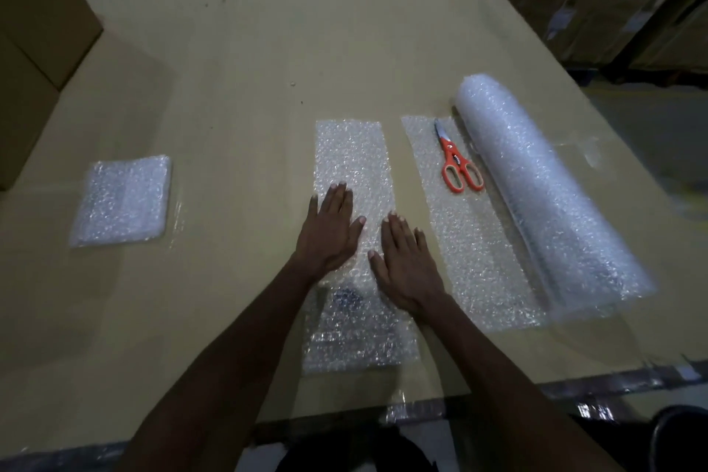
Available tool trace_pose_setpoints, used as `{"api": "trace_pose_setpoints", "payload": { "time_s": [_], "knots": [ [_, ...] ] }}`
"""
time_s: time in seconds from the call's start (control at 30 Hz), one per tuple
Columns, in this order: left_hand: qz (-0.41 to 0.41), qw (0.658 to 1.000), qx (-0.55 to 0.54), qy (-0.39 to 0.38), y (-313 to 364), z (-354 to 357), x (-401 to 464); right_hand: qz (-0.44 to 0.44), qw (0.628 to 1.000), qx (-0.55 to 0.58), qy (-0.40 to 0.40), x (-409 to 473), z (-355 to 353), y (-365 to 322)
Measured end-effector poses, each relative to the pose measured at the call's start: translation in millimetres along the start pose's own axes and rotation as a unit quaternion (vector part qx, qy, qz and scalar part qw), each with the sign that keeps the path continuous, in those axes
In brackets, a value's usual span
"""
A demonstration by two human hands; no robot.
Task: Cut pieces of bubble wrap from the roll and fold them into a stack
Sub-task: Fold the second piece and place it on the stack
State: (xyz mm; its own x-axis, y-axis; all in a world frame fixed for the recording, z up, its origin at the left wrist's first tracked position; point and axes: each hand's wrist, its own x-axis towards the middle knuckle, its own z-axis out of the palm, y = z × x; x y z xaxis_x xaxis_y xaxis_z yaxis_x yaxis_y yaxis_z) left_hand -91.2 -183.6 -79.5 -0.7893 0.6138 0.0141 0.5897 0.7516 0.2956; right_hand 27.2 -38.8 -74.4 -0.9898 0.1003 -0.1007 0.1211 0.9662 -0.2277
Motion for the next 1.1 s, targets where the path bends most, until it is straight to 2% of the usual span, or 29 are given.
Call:
{"api": "trace_pose_setpoints", "payload": {
  "time_s": [0.23,0.33,0.4,0.5,0.57,0.7,0.87,1.1],
  "knots": [
    [0.017,0.999,-0.015,-0.043,-8,8,-87,-0.023,0.999,0.015,-0.018,-10,-14,-10],
    [0.007,1.0,-0.001,-0.028,-5,8,-107,-0.101,0.994,0.046,-0.002,-32,-22,-19],
    [0.002,1.0,0.005,-0.011,2,3,-117,-0.165,0.984,0.053,0.039,-54,-22,-21],
    [0.015,1.0,0.0,0.014,11,-4,-136,-0.214,0.971,0.073,0.077,-84,-23,-16],
    [0.052,0.999,0.002,0.017,16,-7,-152,-0.234,0.964,0.088,0.088,-102,-20,-9],
    [0.133,0.991,0.0,0.003,26,-10,-199,-0.25,0.959,0.116,0.061,-133,-9,3],
    [0.121,0.992,-0.027,0.0,30,-12,-243,-0.248,0.963,0.104,0.038,-156,-3,10],
    [0.137,0.989,0.021,0.045,48,-16,-253,-0.27,0.958,0.062,0.071,-174,-8,6]
  ]
}}
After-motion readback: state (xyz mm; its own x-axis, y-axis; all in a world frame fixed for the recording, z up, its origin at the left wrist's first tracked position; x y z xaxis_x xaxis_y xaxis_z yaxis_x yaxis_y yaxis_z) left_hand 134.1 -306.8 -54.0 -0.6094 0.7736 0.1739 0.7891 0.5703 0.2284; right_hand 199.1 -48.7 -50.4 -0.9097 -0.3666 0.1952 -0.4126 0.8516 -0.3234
